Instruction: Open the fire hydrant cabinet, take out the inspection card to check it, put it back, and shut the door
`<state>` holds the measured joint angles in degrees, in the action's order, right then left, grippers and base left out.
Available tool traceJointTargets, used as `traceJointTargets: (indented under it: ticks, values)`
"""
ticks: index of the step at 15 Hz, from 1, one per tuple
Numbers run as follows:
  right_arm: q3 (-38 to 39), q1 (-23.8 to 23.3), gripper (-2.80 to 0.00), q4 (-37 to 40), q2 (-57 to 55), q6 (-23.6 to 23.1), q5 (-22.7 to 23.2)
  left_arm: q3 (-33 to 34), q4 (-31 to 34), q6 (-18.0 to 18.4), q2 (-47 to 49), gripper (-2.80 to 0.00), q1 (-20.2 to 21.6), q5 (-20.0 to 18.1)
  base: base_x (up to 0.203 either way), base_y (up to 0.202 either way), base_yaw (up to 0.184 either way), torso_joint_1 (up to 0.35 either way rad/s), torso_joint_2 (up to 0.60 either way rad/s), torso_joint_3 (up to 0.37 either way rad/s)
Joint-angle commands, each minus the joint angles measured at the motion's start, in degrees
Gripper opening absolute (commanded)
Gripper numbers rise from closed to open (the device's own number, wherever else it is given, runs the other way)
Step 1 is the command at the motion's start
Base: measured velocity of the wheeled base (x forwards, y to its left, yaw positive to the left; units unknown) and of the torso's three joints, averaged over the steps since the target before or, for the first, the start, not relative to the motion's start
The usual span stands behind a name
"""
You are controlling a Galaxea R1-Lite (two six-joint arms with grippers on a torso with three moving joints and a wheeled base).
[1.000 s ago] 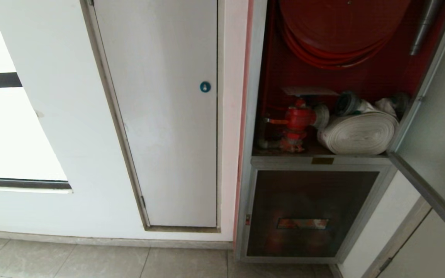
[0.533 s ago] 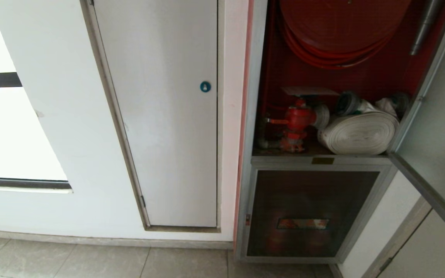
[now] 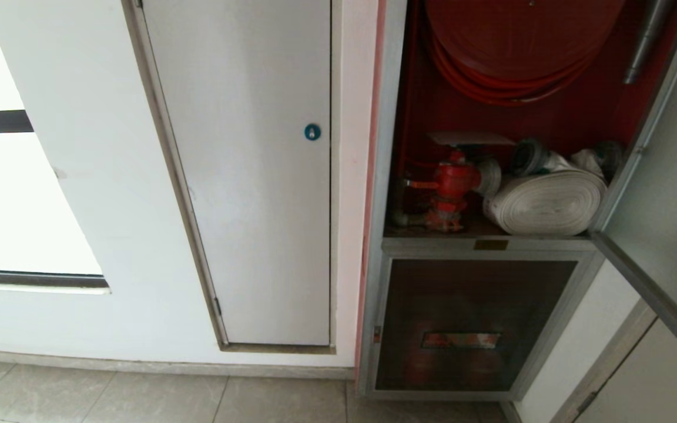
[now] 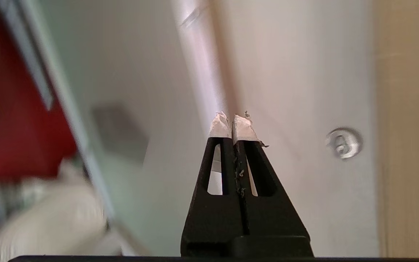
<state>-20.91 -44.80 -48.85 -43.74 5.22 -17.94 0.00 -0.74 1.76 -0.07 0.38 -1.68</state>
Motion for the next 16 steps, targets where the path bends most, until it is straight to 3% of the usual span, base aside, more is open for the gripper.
traceJointTargets:
  ticks: [1, 6, 12, 16]
  values:
    - [0.0, -3.8, -2.80, -1.1, -0.2, 4.4, -0.3, 0.4, 0.0, 0.0, 0.0, -2.80, 0.0, 0.0, 0.000, 0.000, 0.000, 0.000, 0.00, 0.000]
    - [-0.1, -9.7, -2.80, -6.6, -5.6, 13.9, -0.2, 0.4, 0.0, 0.0, 0.0, -2.80, 0.1, 0.0, 0.000, 0.000, 0.000, 0.000, 0.00, 0.000]
    - [-0.4, -18.3, -2.80, -13.9, -12.1, 18.7, 3.7, 0.4, 0.0, 0.0, 0.0, -2.80, 0.0, 0.0, 0.000, 0.000, 0.000, 0.000, 0.00, 0.000]
    - [-2.7, -19.8, -2.80, -14.3, -16.4, 19.1, 5.5, 0.4, 0.0, 0.0, 0.0, -2.80, 0.0, -0.1, 0.000, 0.000, 0.000, 0.000, 0.00, 0.000]
